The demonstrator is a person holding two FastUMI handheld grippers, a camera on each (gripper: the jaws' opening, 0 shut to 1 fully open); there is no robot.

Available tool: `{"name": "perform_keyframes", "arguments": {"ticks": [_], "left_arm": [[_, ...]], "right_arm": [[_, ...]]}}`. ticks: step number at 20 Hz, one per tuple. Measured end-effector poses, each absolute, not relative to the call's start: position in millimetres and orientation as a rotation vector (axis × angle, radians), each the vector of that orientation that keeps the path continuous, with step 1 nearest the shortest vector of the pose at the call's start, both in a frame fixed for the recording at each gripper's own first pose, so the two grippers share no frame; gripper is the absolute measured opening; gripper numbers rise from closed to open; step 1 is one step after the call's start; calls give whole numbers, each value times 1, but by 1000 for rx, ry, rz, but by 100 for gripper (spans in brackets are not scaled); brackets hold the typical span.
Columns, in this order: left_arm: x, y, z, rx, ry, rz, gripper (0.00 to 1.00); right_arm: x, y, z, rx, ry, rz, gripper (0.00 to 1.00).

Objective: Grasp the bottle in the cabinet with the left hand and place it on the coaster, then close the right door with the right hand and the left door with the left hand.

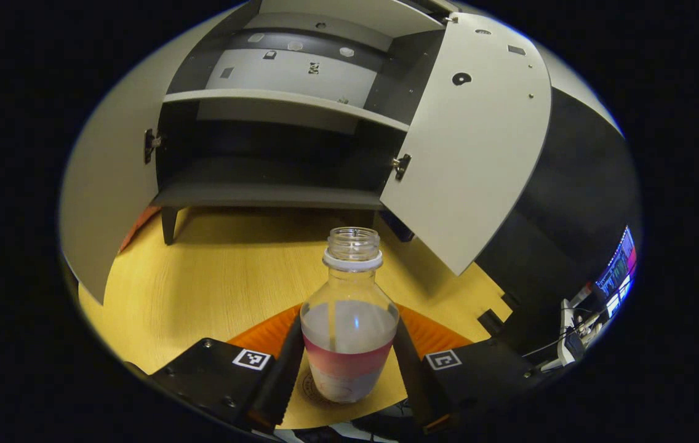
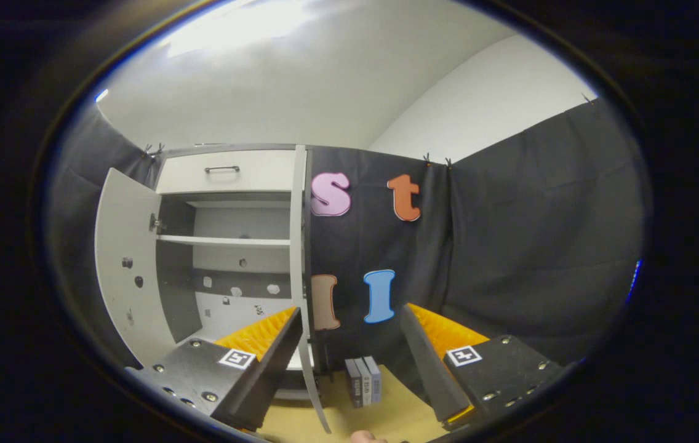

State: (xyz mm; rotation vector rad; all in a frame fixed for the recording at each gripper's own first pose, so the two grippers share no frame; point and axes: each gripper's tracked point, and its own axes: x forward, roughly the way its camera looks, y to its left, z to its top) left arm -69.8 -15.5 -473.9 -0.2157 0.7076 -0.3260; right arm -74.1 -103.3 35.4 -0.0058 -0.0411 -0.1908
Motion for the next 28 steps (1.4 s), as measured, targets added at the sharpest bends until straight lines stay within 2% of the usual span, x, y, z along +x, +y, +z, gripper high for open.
{"name": "perform_keyframes", "arguments": {"ticks": [6, 7, 8, 13, 19, 28], "left_arm": [[-77, -16, -502, -239, 701, -269, 77], [-78, -16, -507, -220, 703, -262, 80], [-78, -14, -511, -204, 694, -250, 77], [-85, -18, -511, -165, 619, -232, 78], [-112, -19, -517, -119, 662, -257, 78], [-115, -12, -517, -101, 724, -228, 81]], "right_arm": [[-75, -108, 35, -25, -36, -200, 97], [-74, -108, 35, -27, -35, -199, 97], [-73, -107, 36, -29, -36, -198, 97], [-69, -104, 34, -44, -32, -190, 97], [-61, -93, 29, -44, -29, -161, 97], [-49, -80, 18, -47, -19, -137, 97]]}}
